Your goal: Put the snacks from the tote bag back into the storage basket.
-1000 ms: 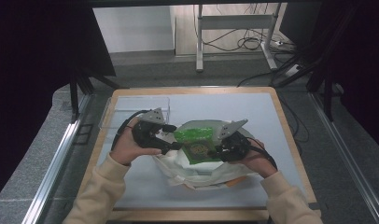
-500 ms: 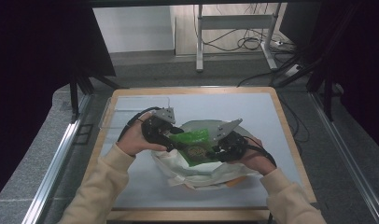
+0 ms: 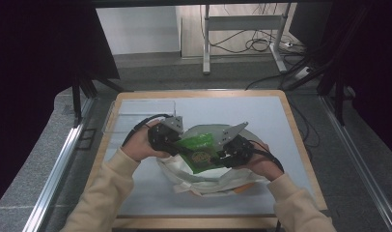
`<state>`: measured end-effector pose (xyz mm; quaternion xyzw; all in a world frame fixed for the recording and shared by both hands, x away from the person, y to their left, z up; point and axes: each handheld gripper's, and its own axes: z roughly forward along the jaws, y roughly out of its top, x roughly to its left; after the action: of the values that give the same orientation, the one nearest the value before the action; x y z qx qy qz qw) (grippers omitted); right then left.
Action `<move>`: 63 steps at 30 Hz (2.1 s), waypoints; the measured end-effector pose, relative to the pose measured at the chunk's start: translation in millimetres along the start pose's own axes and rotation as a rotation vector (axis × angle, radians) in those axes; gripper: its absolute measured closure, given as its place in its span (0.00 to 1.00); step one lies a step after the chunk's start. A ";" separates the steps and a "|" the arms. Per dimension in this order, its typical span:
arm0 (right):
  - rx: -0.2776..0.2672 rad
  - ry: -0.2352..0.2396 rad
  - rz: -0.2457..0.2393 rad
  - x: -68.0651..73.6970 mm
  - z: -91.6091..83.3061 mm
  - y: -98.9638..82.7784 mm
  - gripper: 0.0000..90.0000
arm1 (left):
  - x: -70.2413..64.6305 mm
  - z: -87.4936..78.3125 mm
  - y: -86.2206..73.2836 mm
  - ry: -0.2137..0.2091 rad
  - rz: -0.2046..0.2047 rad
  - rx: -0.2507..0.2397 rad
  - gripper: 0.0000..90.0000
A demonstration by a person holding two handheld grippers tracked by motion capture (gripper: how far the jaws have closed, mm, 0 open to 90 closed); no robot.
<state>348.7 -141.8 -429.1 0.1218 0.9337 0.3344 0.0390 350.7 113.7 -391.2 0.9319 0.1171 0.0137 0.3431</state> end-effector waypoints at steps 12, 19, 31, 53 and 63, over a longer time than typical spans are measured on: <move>-0.142 -0.033 0.103 2.5 -13.8 -6.3 0.47 | 3.2 -10.2 -4.5 -0.003 -0.037 -0.048 0.84; -0.293 -0.075 0.213 8.5 -26.7 -25.5 0.36 | 4.9 -19.4 -6.7 0.019 -0.046 -0.081 0.84; -0.334 -0.088 0.279 11.9 -36.7 -50.4 0.31 | 11.4 -32.9 -5.2 0.038 -0.074 -0.134 0.84; -0.299 -0.113 0.290 11.2 -31.4 -50.6 0.31 | 11.4 -62.8 2.1 0.087 -0.081 -0.178 0.84; -0.289 -0.137 0.295 9.6 -30.5 -52.3 0.34 | 17.0 -74.6 1.6 0.107 -0.096 -0.185 0.84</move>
<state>324.2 -197.2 -438.6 0.2728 0.8433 0.4577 0.0701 359.7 163.9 -334.0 0.8874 0.1778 0.0576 0.4214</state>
